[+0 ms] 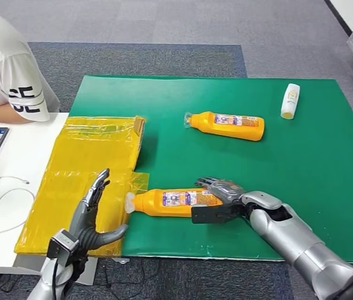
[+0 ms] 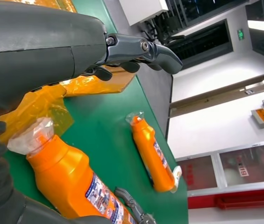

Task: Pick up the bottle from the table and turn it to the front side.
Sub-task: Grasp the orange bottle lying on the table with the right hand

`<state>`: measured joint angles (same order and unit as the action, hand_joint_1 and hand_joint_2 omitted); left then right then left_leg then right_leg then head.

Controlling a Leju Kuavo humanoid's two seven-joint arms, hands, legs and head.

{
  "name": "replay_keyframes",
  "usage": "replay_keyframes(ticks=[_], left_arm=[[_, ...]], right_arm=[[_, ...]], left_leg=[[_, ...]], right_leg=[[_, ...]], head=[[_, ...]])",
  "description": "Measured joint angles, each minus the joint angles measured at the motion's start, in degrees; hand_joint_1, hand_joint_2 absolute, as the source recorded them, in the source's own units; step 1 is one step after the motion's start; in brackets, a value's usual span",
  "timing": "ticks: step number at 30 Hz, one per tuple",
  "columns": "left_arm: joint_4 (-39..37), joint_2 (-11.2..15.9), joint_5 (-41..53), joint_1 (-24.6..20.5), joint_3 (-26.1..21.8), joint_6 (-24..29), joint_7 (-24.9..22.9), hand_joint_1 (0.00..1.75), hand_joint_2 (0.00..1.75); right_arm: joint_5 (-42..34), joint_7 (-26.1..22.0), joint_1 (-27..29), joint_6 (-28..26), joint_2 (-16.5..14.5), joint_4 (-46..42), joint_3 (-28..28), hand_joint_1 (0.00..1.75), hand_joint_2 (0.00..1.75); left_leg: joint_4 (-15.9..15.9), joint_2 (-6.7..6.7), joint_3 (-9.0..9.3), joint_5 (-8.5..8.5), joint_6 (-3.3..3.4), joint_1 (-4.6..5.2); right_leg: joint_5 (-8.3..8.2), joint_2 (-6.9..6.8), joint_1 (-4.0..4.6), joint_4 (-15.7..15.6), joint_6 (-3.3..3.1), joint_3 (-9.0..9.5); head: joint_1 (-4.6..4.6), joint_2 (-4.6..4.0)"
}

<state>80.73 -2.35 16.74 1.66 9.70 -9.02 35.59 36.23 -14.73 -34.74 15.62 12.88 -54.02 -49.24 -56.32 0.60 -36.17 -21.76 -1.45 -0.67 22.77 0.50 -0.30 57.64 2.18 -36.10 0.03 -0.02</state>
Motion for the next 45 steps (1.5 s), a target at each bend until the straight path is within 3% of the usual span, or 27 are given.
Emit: replay_keyframes(ticks=[3, 4, 12, 14, 18, 22, 45], left_arm=[[-0.2, 0.1, -0.2, -0.5, 0.0, -0.2, 0.0, 0.00, 1.75], [-0.2, 0.2, -0.3, -0.6, 0.0, -0.2, 0.0, 0.00, 1.75], [-0.6, 0.4, -0.7, -1.5, -0.2, -0.5, 0.0, 0.00, 1.75], [-0.7, 0.4, -0.7, -1.7, -0.2, -0.5, 0.0, 0.00, 1.75], [-0.9, 0.5, -0.7, -2.0, -0.4, -0.5, 0.0, 0.00, 1.75], [-1.2, 0.5, -0.7, -2.0, -0.5, -0.4, 0.1, 0.00, 1.75], [-1.6, 0.7, -0.8, -2.0, -0.8, -0.4, 0.1, 0.00, 1.75]], right_arm=[[-1.8, -0.6, -0.3, 0.3, 0.7, 0.0, -1.0, 1.62, 1.75], [-2.3, -0.8, -0.4, 0.3, 0.9, 0.0, -1.2, 1.75, 1.75], [-5.7, -1.0, -1.1, -0.8, 1.7, 0.2, -2.9, 1.74, 1.75], [-6.1, -1.0, -1.2, -1.1, 1.7, 0.4, -3.3, 1.60, 1.75], [-6.5, -1.1, -1.3, -1.5, 1.7, 0.8, -3.8, 0.59, 1.75], [-6.6, -1.1, -1.3, -1.5, 1.7, 1.0, -4.0, 0.00, 1.75], [-7.6, -1.1, -2.8, -1.2, 1.6, 1.7, -5.7, 0.00, 1.75]], left_leg=[[0.0, 0.00, 0.00, 0.00, 0.00, 0.00], [0.0, 0.00, 0.00, 0.00, 0.00, 0.00], [0.0, 0.00, 0.01, 0.01, 0.00, 0.00], [0.0, 0.00, 0.01, 0.02, 0.00, 0.00], [0.0, -0.01, 0.02, 0.02, 0.00, 0.00], [0.0, -0.01, 0.03, 0.01, 0.00, 0.00], [0.0, -0.01, 0.03, 0.03, -0.01, 0.00]], right_leg=[[0.00, 0.00, 0.00, 0.0, 0.00, 0.00], [0.00, 0.00, 0.00, 0.0, 0.00, 0.00], [-0.01, 0.00, 0.00, 0.0, 0.00, 0.01], [-0.01, 0.00, 0.00, 0.0, -0.01, 0.01], [-0.01, 0.01, 0.00, 0.0, -0.01, 0.01], [-0.01, 0.01, 0.00, 0.0, -0.01, 0.01], [-0.04, 0.00, 0.00, 0.0, 0.00, 0.04]], head=[[0.00, 0.00], [-0.01, 0.01], [-0.01, 0.00], [-0.01, 0.00], [-0.01, 0.00], [-0.01, 0.00], [-0.01, 0.00]])
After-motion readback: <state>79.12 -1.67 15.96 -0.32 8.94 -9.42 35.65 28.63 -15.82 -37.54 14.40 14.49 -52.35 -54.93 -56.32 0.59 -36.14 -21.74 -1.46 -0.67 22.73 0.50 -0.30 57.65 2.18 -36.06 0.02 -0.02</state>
